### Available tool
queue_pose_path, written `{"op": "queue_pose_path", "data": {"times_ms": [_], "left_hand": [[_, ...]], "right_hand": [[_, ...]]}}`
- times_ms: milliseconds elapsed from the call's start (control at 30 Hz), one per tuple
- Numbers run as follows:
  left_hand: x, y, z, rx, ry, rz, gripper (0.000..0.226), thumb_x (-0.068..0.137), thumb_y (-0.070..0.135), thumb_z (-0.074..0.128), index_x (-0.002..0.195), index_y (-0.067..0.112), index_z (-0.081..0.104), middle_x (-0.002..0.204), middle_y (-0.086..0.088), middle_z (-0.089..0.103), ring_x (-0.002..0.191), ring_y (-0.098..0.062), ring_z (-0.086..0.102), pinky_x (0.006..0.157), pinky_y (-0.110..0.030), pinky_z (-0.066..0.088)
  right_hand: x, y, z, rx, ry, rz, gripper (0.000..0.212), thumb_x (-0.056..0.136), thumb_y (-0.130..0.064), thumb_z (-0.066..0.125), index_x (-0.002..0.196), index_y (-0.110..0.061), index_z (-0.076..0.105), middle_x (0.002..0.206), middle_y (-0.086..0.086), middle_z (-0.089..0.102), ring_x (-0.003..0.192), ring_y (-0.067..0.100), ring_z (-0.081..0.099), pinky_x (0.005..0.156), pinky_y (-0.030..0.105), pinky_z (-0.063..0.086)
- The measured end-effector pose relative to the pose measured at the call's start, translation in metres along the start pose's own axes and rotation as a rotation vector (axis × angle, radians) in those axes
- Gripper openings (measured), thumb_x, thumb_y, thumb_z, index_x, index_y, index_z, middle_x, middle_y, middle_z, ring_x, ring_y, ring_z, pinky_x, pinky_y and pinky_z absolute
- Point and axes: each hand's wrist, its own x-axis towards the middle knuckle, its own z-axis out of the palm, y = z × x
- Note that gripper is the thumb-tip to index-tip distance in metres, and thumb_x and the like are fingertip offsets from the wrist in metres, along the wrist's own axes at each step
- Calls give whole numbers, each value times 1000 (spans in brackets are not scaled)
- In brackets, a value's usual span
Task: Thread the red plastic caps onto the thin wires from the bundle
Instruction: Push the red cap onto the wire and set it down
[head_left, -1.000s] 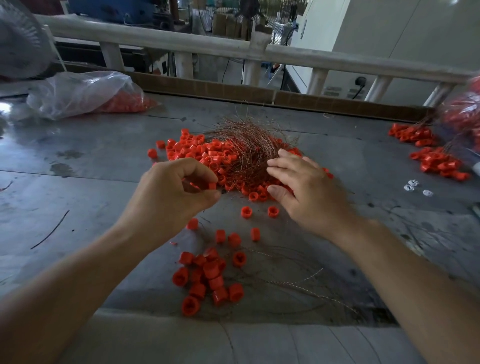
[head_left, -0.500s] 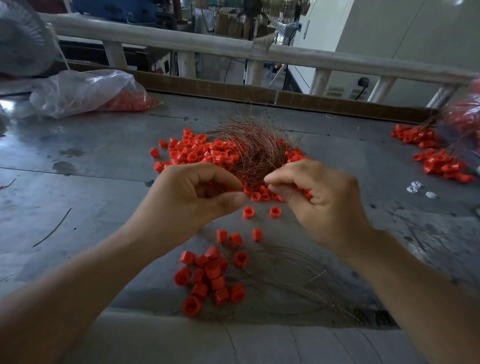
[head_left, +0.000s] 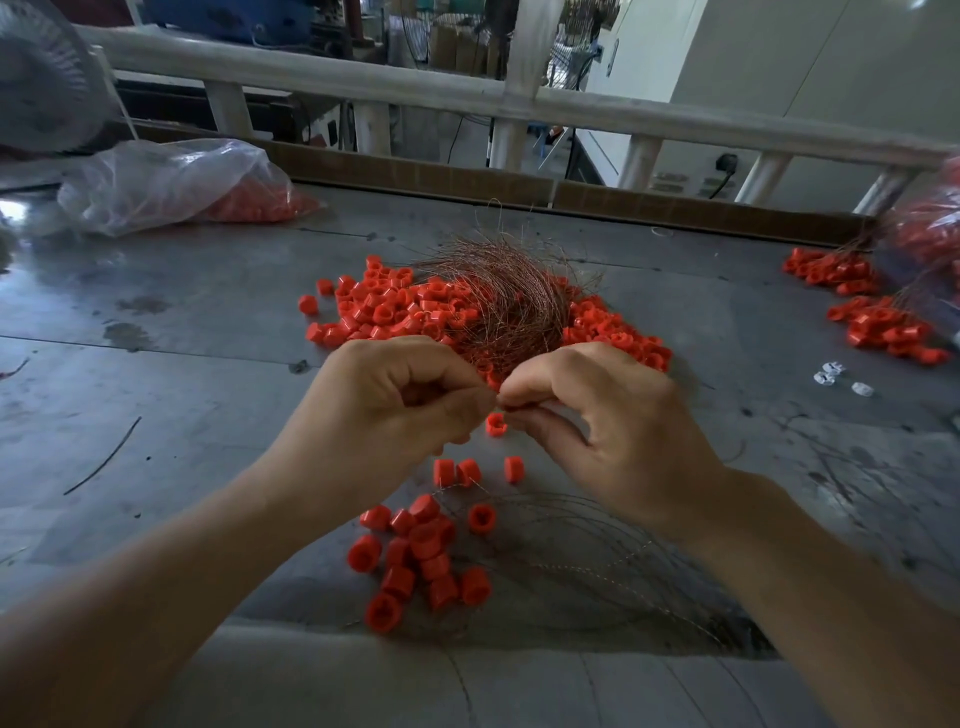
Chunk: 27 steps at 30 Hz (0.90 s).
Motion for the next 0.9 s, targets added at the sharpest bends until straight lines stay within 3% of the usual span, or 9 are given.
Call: {"op": "queue_pose_path", "data": {"times_ms": [100, 167, 333, 433, 700, 900], "left_hand": [[0, 0, -6, -92, 55, 4, 11, 69, 27, 76, 66, 18, 70, 63, 2, 65, 55, -7, 60, 52, -16, 48], [2, 0, -10, -180, 76, 29, 9, 66, 22, 72, 72, 16, 69, 62, -1, 65, 57, -10, 59, 53, -19, 48], [0, 1, -11, -270, 0, 132, 21, 70, 30, 69, 77, 10, 68, 69, -4, 64, 62, -19, 59, 56, -23, 48], [-4, 2, -9, -270, -54, 126, 20, 71, 33, 69, 75, 13, 67, 73, -1, 66, 65, -12, 62, 58, -20, 49], [-5, 6, -9, -292, -89, 142, 17, 76, 41, 66, 83, 26, 71, 80, 11, 69, 75, -4, 65, 65, -15, 49], [-3, 8, -10, -296, 1, 121, 31, 70, 41, 70, 78, 11, 69, 71, -1, 66, 63, -13, 61, 57, -21, 49]], "right_hand": [[1, 9, -2, -69, 30, 36, 11, 77, -9, 68, 83, -1, 68, 74, 4, 68, 76, 11, 53, 73, 20, 43], [0, 15, -3, -105, 51, 82, 10, 74, -7, 69, 82, -2, 69, 74, 3, 69, 78, 11, 52, 74, 21, 41], [0, 24, -3, -181, 85, 111, 6, 71, -4, 68, 77, -4, 70, 76, 5, 70, 83, 11, 56, 81, 25, 38], [0, 24, -5, -200, 113, 127, 6, 73, -6, 68, 78, -6, 71, 84, 4, 71, 88, 17, 65, 84, 30, 42], [2, 25, -9, -244, 164, 267, 9, 76, -8, 65, 81, -6, 71, 92, 7, 70, 89, 24, 65, 84, 38, 47], [1, 30, -23, -295, 242, 299, 6, 78, -7, 64, 81, -3, 68, 100, 10, 66, 97, 28, 60, 88, 37, 41]]}}
